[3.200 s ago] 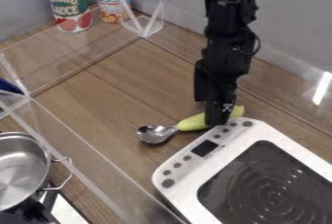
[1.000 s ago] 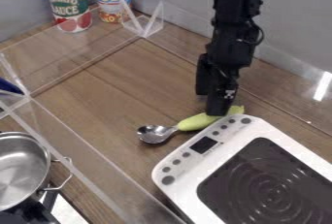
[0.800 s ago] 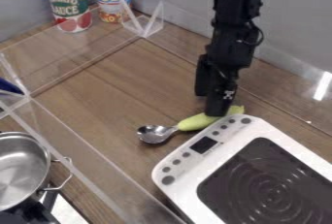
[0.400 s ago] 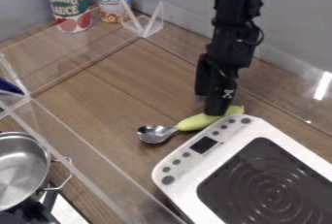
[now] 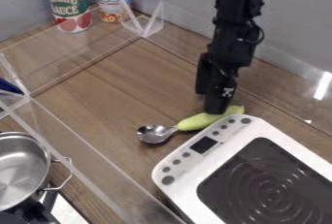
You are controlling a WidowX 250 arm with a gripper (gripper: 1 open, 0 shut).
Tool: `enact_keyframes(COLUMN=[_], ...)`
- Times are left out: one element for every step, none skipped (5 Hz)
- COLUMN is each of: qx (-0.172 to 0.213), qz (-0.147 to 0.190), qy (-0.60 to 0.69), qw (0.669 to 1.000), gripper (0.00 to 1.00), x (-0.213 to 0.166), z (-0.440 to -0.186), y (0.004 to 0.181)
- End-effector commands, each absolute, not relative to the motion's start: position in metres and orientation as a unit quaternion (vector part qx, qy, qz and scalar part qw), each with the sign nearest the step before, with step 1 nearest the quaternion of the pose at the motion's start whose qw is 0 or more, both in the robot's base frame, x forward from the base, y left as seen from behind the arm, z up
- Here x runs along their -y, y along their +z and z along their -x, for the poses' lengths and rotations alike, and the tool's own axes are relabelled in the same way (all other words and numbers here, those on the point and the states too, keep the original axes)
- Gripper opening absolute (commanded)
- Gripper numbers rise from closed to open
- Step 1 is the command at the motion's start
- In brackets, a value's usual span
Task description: Put green spoon on the white and black stove top
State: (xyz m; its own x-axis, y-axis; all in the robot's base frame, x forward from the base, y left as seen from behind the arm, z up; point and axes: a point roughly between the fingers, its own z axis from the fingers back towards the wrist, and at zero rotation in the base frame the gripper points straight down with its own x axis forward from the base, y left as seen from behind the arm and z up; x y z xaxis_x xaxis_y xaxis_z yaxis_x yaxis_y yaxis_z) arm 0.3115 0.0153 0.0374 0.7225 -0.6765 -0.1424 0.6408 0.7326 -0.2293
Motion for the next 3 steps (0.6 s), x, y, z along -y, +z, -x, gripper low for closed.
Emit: enact_keyframes(qx=[-0.087, -0.094, -0.101], qz=[0.069, 0.069, 0.069], qy=[-0.364, -0.362, -0.359], qw=[0.925, 0.925, 0.925], gripper=[1.0, 1.0, 1.0], x=[-0.0147, -0.0161, -0.0174], z=[-0.3221, -0.3224, -0.3226], y=[0.0514, 0.0497, 0.0525])
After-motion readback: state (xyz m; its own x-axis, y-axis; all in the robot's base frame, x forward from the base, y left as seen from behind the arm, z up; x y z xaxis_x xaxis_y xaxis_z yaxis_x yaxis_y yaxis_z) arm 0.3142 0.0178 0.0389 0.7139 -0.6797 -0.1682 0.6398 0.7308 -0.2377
